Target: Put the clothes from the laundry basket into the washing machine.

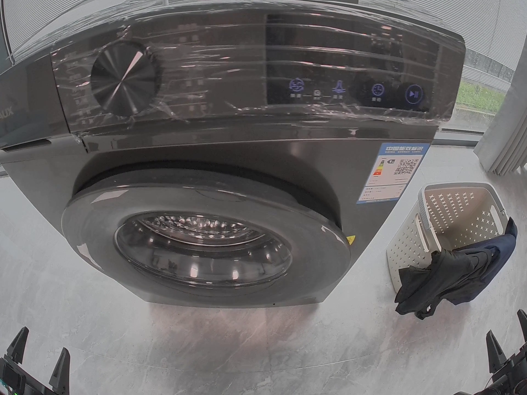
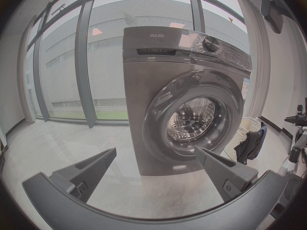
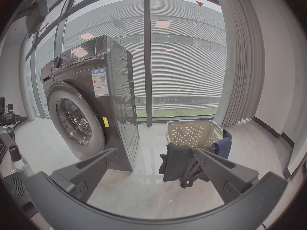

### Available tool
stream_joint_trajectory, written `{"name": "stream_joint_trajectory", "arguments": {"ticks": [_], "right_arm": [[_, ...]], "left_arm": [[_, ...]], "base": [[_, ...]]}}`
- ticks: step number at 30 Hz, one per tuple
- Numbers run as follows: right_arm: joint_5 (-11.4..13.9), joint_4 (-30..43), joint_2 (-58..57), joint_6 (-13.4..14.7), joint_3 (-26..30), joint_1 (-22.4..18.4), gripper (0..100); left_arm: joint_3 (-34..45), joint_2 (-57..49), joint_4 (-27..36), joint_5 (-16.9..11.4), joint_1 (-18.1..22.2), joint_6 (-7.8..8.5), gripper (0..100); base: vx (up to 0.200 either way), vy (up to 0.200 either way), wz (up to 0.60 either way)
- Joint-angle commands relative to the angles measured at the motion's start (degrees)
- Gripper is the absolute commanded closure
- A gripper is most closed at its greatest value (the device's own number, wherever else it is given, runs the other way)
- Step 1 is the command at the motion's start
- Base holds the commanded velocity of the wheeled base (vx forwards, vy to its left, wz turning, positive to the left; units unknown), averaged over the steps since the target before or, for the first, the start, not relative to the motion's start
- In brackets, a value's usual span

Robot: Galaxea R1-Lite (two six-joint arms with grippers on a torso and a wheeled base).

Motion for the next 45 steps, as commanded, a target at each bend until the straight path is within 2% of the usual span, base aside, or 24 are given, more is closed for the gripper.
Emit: {"name": "stream_joint_trajectory", "arguments": {"ticks": [1,36,41,45], "right_arm": [[0.01,0.0,-0.75,-0.04,1.01,0.01,0],[0.01,0.0,-0.75,-0.04,1.01,-0.08,0],[0.01,0.0,-0.66,-0.04,1.01,-0.08,0],[0.01,0.0,-0.66,-0.04,1.01,-0.17,0]], "left_arm": [[1.01,-1.01,-0.08,-0.01,0.05,-0.08,0],[1.01,-1.01,0.01,-0.01,0.05,0.09,0],[1.01,-1.01,-0.08,-0.01,-0.04,-0.35,0],[1.01,-1.01,-0.08,-0.01,0.05,-0.26,0]], "base": [[0.0,0.0,0.0],[0.0,0.0,0.0],[0.0,0.0,0.0],[0.0,0.2,0.0]]}}
